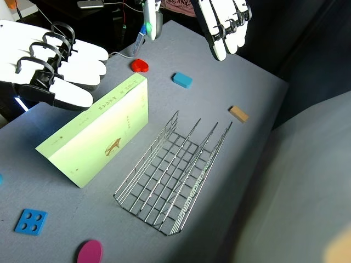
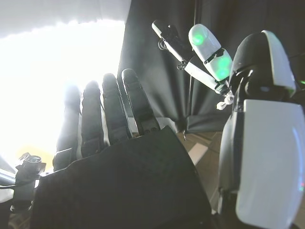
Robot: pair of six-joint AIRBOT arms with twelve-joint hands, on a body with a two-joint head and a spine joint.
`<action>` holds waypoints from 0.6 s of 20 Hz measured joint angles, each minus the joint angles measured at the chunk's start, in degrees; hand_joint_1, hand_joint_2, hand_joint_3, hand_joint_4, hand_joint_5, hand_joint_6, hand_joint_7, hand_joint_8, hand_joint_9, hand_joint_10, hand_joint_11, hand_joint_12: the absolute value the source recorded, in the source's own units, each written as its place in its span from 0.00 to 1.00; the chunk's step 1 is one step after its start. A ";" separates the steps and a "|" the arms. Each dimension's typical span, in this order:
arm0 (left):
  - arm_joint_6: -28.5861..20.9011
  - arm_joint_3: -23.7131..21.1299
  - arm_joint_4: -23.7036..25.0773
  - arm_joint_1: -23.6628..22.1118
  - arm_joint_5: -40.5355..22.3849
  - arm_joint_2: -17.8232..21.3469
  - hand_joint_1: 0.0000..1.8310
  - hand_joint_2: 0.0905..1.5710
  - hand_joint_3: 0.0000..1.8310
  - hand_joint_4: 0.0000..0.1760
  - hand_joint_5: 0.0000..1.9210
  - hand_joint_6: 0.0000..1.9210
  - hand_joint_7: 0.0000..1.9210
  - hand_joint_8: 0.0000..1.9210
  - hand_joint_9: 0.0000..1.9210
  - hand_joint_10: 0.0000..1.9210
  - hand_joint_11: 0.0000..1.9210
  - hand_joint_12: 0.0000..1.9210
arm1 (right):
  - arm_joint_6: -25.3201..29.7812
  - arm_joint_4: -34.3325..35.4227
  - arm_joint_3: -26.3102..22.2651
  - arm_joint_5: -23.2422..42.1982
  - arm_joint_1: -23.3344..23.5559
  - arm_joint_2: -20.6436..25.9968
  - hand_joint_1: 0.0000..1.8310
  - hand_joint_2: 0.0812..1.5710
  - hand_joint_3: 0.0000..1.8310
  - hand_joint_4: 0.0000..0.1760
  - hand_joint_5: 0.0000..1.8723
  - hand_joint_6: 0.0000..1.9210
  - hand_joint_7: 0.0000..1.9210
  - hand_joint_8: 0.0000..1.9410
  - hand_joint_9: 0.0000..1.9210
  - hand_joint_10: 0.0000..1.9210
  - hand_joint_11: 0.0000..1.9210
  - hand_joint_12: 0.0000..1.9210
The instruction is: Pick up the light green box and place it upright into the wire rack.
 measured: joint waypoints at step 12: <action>0.04 0.00 0.20 -0.24 0.46 0.00 0.05 0.68 0.00 0.13 0.09 0.00 0.10 0.00 0.09 0.00 0.00 0.38 | -24.94 32.70 0.55 16.72 8.35 -13.70 0.41 0.56 0.00 0.00 0.00 0.00 0.01 0.00 0.00 0.00 0.00 0.18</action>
